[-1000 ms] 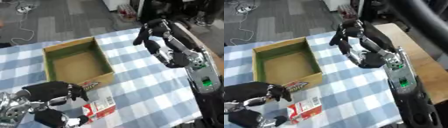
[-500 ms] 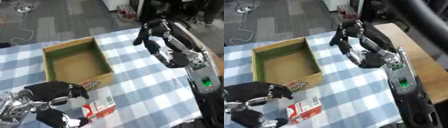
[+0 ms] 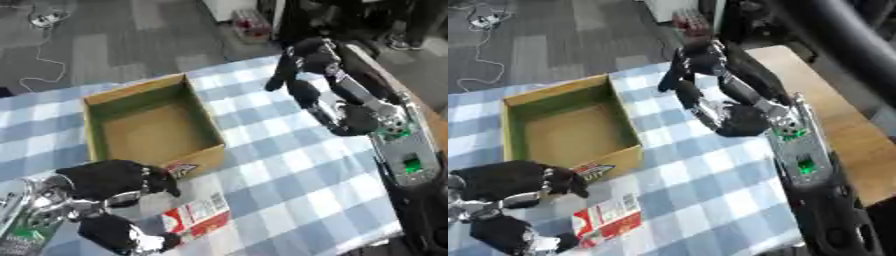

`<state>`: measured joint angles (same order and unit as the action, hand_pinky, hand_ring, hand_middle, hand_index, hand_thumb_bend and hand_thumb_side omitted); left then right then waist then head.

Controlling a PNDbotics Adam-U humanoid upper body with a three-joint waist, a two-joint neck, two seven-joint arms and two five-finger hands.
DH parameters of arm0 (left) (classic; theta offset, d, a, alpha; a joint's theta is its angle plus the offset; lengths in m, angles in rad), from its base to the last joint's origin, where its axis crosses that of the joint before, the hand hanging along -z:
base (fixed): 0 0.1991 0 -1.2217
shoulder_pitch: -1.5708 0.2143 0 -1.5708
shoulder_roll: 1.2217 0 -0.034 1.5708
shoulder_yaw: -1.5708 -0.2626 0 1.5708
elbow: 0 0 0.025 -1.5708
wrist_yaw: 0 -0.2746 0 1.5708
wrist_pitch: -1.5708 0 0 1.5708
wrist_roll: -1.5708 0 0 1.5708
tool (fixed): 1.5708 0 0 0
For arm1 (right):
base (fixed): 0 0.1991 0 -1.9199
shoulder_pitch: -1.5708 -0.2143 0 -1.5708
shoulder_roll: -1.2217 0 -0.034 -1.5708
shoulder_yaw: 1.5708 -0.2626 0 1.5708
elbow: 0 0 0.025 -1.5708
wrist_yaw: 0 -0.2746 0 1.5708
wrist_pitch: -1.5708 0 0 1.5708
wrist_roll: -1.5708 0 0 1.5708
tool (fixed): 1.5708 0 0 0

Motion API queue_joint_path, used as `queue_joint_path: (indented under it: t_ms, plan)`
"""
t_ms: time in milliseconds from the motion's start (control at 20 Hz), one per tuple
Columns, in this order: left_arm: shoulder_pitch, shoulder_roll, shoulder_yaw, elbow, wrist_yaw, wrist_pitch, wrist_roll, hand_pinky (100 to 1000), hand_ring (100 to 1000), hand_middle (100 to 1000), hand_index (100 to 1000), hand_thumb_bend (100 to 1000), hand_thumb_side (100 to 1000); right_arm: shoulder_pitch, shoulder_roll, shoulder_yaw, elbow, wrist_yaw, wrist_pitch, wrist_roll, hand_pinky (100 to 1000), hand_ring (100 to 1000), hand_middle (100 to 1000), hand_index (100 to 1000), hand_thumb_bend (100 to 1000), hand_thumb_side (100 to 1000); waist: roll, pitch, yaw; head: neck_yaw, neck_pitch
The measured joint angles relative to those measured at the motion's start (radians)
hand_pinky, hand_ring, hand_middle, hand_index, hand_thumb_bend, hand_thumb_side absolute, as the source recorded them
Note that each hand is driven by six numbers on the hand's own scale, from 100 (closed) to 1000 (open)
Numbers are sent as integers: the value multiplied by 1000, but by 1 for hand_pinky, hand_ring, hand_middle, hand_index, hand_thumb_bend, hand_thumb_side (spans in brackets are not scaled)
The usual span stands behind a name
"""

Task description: Pick up objects on the table and place them in the box.

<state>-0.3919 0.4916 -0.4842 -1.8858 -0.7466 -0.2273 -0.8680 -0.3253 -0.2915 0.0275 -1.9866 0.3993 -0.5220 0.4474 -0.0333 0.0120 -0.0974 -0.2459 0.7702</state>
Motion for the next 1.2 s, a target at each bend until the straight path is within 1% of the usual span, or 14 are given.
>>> queue_joint_path:
  t_ms: [350,700,1000,1150,1200]
  plan:
    - [-29,1,-33,33,-43,-12,11,673,763,860,885,286,1000,-9,0,3,0,-4,-2,8,382,347,477,634,100,1000,7,0,-12,0,0]
    - [-52,0,-46,99,-107,-17,15,685,770,865,886,292,1000,-17,4,8,0,-12,-4,18,382,347,477,633,100,1000,11,0,-24,0,3]
    - [-67,-2,-59,142,-123,-25,23,684,770,865,886,308,1000,-24,9,10,0,-20,-6,25,382,347,477,632,100,1000,14,1,-31,0,3]
    - [-76,-2,-60,146,-122,-28,27,692,776,871,890,389,1000,-27,9,12,0,-21,-7,30,383,348,476,630,100,1000,15,1,-36,0,3]
    - [-81,-2,-63,146,-122,-31,29,692,775,871,891,396,1000,-27,10,14,0,-22,-7,30,383,348,476,630,100,1000,16,1,-37,0,3]
